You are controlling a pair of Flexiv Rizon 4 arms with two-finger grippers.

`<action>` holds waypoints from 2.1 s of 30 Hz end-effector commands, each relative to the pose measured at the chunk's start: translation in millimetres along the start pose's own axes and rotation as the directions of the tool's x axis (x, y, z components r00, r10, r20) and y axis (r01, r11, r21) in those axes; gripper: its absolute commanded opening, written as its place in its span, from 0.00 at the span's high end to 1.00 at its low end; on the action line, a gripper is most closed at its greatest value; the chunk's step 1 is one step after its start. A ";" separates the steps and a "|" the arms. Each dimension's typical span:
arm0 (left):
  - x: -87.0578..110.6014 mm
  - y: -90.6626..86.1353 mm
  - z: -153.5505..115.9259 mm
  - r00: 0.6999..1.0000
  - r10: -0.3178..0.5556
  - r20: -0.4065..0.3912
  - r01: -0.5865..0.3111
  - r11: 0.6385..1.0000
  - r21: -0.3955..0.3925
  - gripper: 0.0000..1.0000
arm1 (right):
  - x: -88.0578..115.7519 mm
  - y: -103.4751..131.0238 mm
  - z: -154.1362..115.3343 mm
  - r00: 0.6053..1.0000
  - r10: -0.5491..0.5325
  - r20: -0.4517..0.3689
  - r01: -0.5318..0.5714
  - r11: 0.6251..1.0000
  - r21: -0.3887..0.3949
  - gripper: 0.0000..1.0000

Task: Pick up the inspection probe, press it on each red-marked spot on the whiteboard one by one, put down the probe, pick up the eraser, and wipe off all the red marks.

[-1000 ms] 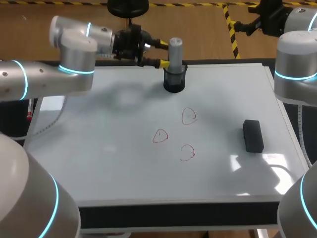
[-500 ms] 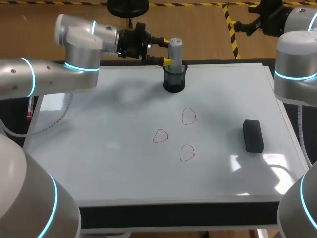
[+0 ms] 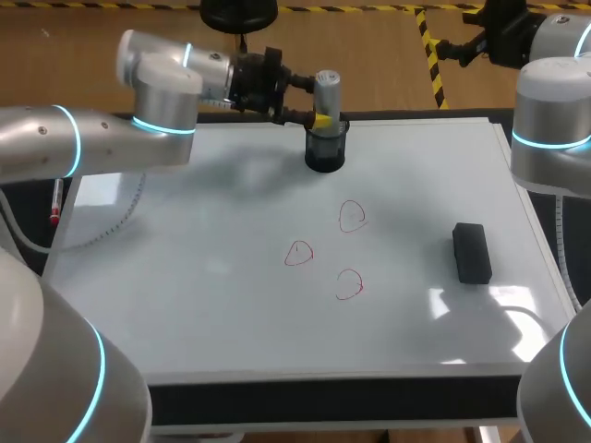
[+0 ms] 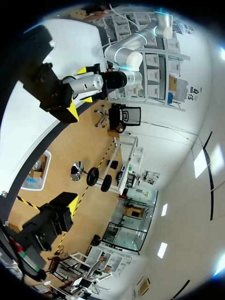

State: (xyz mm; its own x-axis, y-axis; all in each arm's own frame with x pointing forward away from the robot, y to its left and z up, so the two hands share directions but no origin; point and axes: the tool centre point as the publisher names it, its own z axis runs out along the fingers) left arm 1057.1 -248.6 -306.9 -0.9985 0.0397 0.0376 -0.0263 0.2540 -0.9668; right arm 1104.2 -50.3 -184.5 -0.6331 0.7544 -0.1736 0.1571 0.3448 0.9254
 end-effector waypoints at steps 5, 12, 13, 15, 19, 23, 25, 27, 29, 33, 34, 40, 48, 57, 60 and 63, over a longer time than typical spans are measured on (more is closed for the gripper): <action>1.4 6.8 7.3 1.000 -0.007 -0.014 0.007 1.000 -0.006 0.00 | 0.0 0.0 0.0 1.000 0.000 0.000 0.000 1.000 0.000 0.00; 2.4 10.3 13.2 1.000 -0.014 -0.018 0.014 1.000 -0.003 0.00 | 0.0 0.0 0.0 1.000 0.000 0.000 0.000 1.000 0.000 0.00; 2.4 11.2 14.4 1.000 -0.015 -0.019 0.015 1.000 -0.004 0.00 | 0.0 0.0 0.0 1.000 0.000 0.000 0.000 1.000 0.000 0.00; 1.0 12.6 17.3 1.000 -0.022 -0.015 0.022 1.000 -0.003 0.00 | 0.0 0.0 0.0 1.000 0.000 0.000 0.000 1.000 0.000 0.00; -0.3 14.7 21.2 0.999 -0.033 0.002 0.033 0.999 -0.004 0.00 | 0.0 0.0 0.0 1.000 0.000 0.000 0.000 1.000 0.000 0.00; -0.5 14.1 21.7 1.000 -0.030 0.001 0.030 1.000 -0.001 1.00 | 0.0 0.0 0.0 1.000 0.000 0.000 0.000 1.000 0.000 0.00; -1.2 12.5 21.4 1.000 -0.028 0.001 0.028 1.000 0.000 1.00 | 0.0 0.0 0.0 1.000 0.000 0.000 0.000 1.000 0.000 0.00; -1.9 10.0 20.1 1.000 -0.023 -0.001 0.023 1.000 0.004 1.00 | 0.0 0.0 0.0 1.000 0.000 0.000 0.000 1.000 0.000 0.00; -2.5 6.9 18.0 1.000 -0.023 -0.006 0.023 1.000 0.010 1.00 | 0.0 0.0 0.0 1.000 0.000 0.000 0.000 1.000 0.000 0.00; -3.6 3.9 14.9 1.000 -0.022 -0.011 0.022 1.000 0.015 1.00 | 0.0 0.0 0.0 1.000 0.000 0.000 0.000 1.000 0.000 0.00; -4.0 3.5 14.1 1.000 -0.020 -0.011 0.020 1.000 0.016 1.00 | 0.0 0.0 0.0 1.000 0.000 0.000 0.000 1.000 0.000 0.00; -4.1 0.3 8.4 1.000 -0.017 -0.014 0.018 1.000 0.021 1.00 | 0.0 0.0 0.0 1.000 0.000 0.000 0.000 1.000 0.000 0.00; -2.1 -8.3 3.3 1.000 -0.005 -0.019 0.005 0.999 0.032 1.00 | 0.0 0.0 0.0 1.000 0.000 0.000 0.000 1.000 0.000 0.00; 4.5 -27.9 -0.9 0.999 0.020 -0.037 -0.018 0.999 0.042 1.00 | 0.0 0.0 0.0 1.000 0.000 0.000 0.000 1.000 0.000 0.00; 6.6 -34.5 -2.2 0.999 0.024 -0.037 -0.022 0.999 0.049 1.00 | 0.0 0.0 0.0 1.000 0.000 0.000 0.000 1.000 0.000 0.00; 9.2 -41.0 -3.1 0.999 0.033 -0.040 -0.030 0.998 0.063 1.00 | 0.0 0.0 0.0 1.000 0.000 0.000 0.000 1.000 0.000 0.00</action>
State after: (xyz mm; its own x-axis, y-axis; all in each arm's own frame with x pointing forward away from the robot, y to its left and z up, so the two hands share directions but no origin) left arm 1054.5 -258.1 -273.3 -0.9952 0.0957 0.0199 -0.0016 0.1874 -0.9823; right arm 1104.2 -50.3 -184.5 -0.6330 0.7544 -0.1736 0.1571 0.3448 0.9254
